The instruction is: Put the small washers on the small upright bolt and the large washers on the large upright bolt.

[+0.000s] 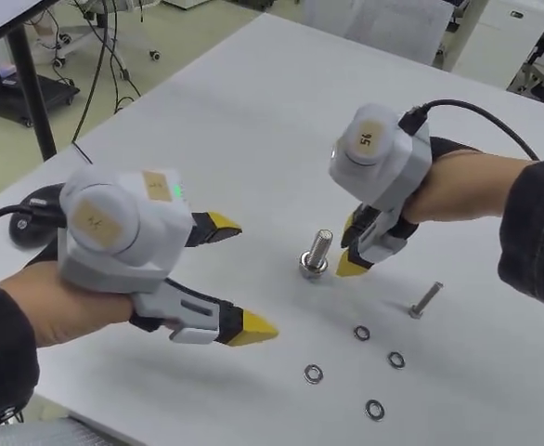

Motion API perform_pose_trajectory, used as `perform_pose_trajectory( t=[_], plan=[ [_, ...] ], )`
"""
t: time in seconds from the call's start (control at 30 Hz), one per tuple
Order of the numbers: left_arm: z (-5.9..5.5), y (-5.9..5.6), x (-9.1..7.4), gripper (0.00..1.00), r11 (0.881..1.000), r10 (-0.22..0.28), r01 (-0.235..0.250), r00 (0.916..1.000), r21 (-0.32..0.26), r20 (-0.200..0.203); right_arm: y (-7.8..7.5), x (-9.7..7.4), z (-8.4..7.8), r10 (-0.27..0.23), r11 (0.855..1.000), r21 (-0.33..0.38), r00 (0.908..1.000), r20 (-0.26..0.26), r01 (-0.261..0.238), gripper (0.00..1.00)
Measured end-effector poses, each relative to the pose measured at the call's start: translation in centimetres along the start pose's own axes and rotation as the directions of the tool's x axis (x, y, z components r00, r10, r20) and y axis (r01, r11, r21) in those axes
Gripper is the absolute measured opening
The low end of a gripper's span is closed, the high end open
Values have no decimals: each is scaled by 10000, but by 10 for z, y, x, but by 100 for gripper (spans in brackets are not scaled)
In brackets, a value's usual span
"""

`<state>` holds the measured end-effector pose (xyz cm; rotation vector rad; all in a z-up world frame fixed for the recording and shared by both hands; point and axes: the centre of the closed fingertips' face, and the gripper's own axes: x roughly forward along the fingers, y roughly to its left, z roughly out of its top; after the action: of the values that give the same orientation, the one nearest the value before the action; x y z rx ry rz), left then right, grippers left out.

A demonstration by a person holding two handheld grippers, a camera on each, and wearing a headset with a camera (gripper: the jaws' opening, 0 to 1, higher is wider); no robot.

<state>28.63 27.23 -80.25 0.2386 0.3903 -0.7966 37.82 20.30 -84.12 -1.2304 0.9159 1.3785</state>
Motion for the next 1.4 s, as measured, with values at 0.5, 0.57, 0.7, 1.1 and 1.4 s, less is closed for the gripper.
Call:
perform_pose_trajectory(
  t=[0.5,0.57,0.7,1.1,1.4],
  plan=[
    [10,-12,3,72,9981,-623,623,9978,-2,239,12,-14,-14,-142,9966,816,9987,480,102,26],
    [12,-13,3,72,9976,-693,692,9973,61,261,18,-15,-15,-119,9953,969,9984,551,65,26],
    [17,-16,4,72,9964,-842,840,9957,82,379,27,-16,-22,-85,9930,1178,9989,470,29,25],
    [25,-26,9,72,9909,-1338,1329,9902,229,412,55,-3,-37,224,9851,1697,9989,403,-290,24],
    [25,-30,13,72,9872,-1569,1558,9871,336,323,65,12,-38,408,9809,1882,9978,520,-499,23]
  ],
)
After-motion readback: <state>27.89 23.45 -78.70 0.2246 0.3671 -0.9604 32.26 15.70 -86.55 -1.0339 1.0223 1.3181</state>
